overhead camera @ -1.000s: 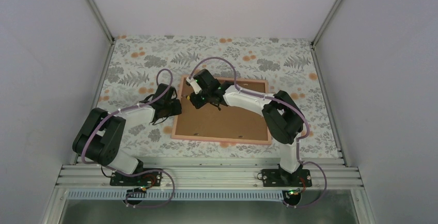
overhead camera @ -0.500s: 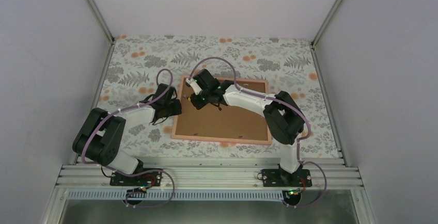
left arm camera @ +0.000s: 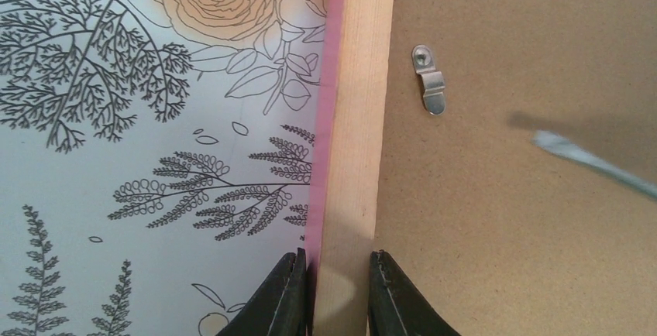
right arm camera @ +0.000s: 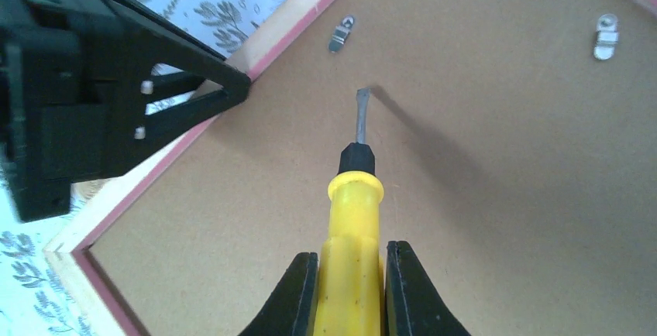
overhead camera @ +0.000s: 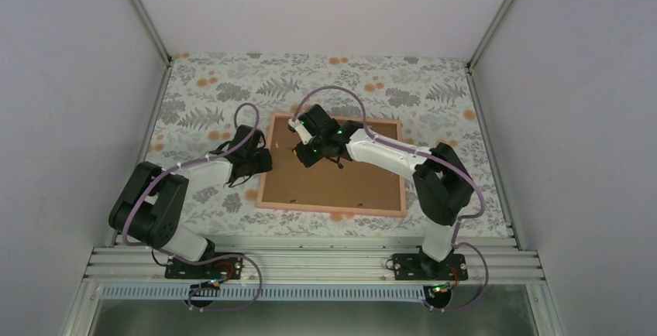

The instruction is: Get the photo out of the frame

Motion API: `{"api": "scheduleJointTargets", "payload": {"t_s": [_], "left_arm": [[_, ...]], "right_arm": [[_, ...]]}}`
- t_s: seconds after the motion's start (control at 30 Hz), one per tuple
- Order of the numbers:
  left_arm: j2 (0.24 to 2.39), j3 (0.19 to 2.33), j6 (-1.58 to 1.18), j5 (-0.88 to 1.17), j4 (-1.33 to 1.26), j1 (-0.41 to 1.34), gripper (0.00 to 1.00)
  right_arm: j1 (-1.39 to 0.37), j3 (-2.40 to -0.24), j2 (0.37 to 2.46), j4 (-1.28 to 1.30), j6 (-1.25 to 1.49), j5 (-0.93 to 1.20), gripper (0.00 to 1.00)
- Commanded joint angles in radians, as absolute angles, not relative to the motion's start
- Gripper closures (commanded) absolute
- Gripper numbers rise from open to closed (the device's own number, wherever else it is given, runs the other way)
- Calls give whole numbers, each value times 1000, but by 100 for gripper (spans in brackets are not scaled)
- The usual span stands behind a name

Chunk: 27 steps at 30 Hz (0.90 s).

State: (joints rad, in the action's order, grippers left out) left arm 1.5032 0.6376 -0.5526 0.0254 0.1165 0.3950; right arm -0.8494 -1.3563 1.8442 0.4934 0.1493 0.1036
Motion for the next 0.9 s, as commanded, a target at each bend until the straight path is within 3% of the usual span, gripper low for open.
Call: {"api": "scheduleJointTargets", "payload": {"t_s": [0.0,0.5,0.87], "left_arm": [[1531,650,-554,-53,185,372,81],[1680,877,-474,-146,223,239,80],[1515,875,-472,-135,257,238,42]], "right_arm": [[-839,-1298,1725,441,183,100,96],[-571,-837,1318,61,383,-191,96],[-339,-611,1283,-128,624,-364,96]]}}
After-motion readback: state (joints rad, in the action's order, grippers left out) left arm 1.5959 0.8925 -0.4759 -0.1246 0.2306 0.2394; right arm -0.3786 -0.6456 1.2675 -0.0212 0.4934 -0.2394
